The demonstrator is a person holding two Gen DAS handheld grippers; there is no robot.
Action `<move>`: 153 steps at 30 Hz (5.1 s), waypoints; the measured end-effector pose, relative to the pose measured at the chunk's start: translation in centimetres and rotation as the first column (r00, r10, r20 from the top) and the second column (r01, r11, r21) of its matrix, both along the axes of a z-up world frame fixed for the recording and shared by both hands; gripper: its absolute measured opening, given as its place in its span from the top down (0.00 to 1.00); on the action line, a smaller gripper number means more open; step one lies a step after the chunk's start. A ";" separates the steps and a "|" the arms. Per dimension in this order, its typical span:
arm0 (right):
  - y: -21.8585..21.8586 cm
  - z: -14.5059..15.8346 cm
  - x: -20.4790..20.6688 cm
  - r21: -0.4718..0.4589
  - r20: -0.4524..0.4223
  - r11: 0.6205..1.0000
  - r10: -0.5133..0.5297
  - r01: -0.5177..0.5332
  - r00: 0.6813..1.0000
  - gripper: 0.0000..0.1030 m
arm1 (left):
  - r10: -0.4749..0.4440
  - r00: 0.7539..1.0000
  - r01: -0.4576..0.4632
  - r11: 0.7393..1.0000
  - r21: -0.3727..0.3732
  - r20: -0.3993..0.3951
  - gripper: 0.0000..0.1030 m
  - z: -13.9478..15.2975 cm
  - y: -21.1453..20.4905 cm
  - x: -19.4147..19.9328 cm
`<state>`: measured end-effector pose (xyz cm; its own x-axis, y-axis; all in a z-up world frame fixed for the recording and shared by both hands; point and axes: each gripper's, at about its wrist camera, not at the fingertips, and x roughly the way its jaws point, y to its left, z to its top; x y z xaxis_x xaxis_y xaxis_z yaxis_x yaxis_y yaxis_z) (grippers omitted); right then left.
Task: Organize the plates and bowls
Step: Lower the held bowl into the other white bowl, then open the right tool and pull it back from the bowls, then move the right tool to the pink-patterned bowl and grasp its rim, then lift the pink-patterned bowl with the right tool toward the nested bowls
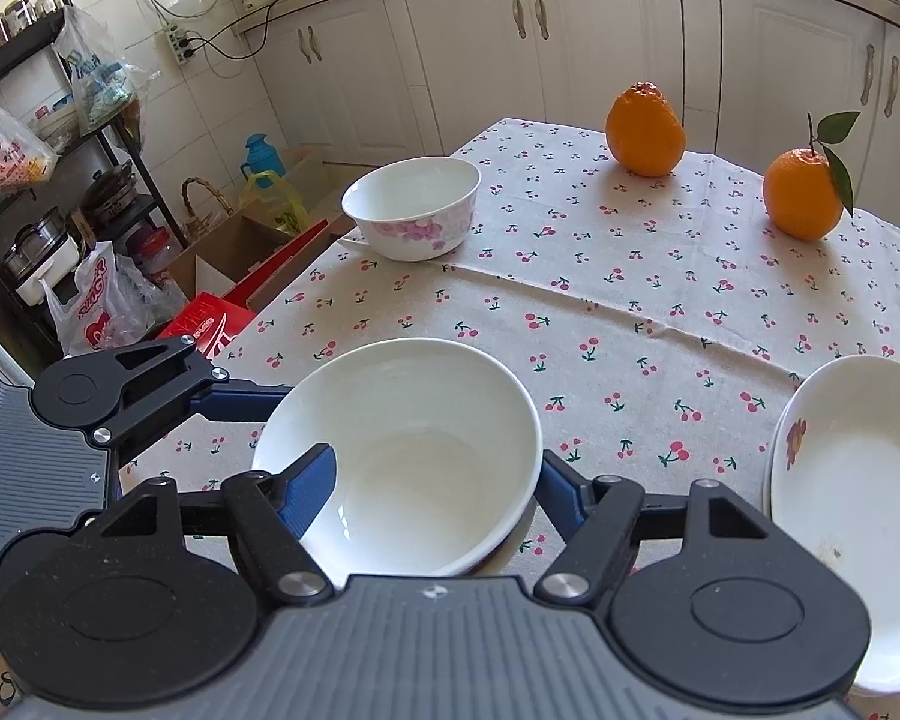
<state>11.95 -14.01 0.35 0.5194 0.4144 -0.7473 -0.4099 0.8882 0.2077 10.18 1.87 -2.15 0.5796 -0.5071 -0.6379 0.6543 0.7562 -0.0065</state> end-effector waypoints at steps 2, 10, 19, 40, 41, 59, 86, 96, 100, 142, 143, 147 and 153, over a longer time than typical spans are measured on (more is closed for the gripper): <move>-0.1 0.0 -0.1 0.000 0.009 1.000 -0.001 0.001 1.000 0.19 | -0.003 1.000 0.003 1.000 0.010 0.020 0.09 0.0 -0.1 -0.2; 0.1 0.9 -0.3 -0.014 0.062 1.000 0.009 -0.008 0.998 0.03 | -0.012 0.999 0.012 1.000 0.017 0.040 0.09 0.6 0.6 -0.9; 1.1 2.3 0.5 -0.042 0.100 0.998 0.058 -0.054 0.993 0.00 | 0.030 0.996 -0.032 0.999 0.023 0.081 0.06 1.6 4.3 -1.4; 6.7 4.8 14.2 -0.130 0.074 0.957 0.270 -0.259 0.960 0.00 | 0.287 0.944 -0.286 0.958 -0.030 0.160 0.06 0.5 8.6 10.7; 6.8 4.5 15.3 -0.121 0.058 0.956 0.276 -0.267 0.960 0.00 | 0.289 0.945 -0.287 0.957 -0.035 0.155 0.06 0.4 8.6 11.3; 9.5 -0.5 25.9 -0.001 -0.122 0.950 0.311 -0.314 0.943 0.18 | 0.278 0.955 -0.281 0.960 0.014 0.107 0.07 -2.7 7.5 16.8; 9.7 -0.6 25.2 0.018 -0.140 0.950 0.311 -0.311 0.940 0.30 | 0.272 0.959 -0.272 0.962 -0.007 0.074 0.16 -1.7 7.5 16.6; 8.0 2.2 21.0 0.023 -0.102 0.953 0.304 -0.303 0.947 0.30 | 0.239 0.965 -0.242 0.970 0.012 0.109 0.16 0.8 6.0 13.0; 7.1 3.5 19.0 0.032 -0.090 0.953 0.304 -0.303 0.948 0.30 | 0.223 0.967 -0.226 0.974 0.012 0.119 0.16 1.9 5.5 11.1; -0.6 5.3 3.5 0.020 -0.055 0.975 0.221 -0.220 0.974 0.30 | 0.100 0.993 -0.097 0.994 -0.043 0.060 0.16 3.4 0.4 -0.7; -0.8 5.1 3.4 0.020 -0.061 0.976 0.218 -0.217 0.974 0.30 | 0.097 0.994 -0.095 0.995 -0.043 0.058 0.16 3.3 0.3 -0.7; -1.2 4.5 3.2 0.020 -0.071 0.977 0.212 -0.211 0.975 0.30 | 0.090 0.995 -0.089 0.996 -0.034 0.045 0.16 2.9 -0.1 -0.7; -1.2 3.7 3.2 0.015 -0.081 0.978 0.209 -0.209 0.974 0.30 | 0.091 0.996 -0.091 0.996 -0.024 0.024 0.16 2.4 -0.3 -0.5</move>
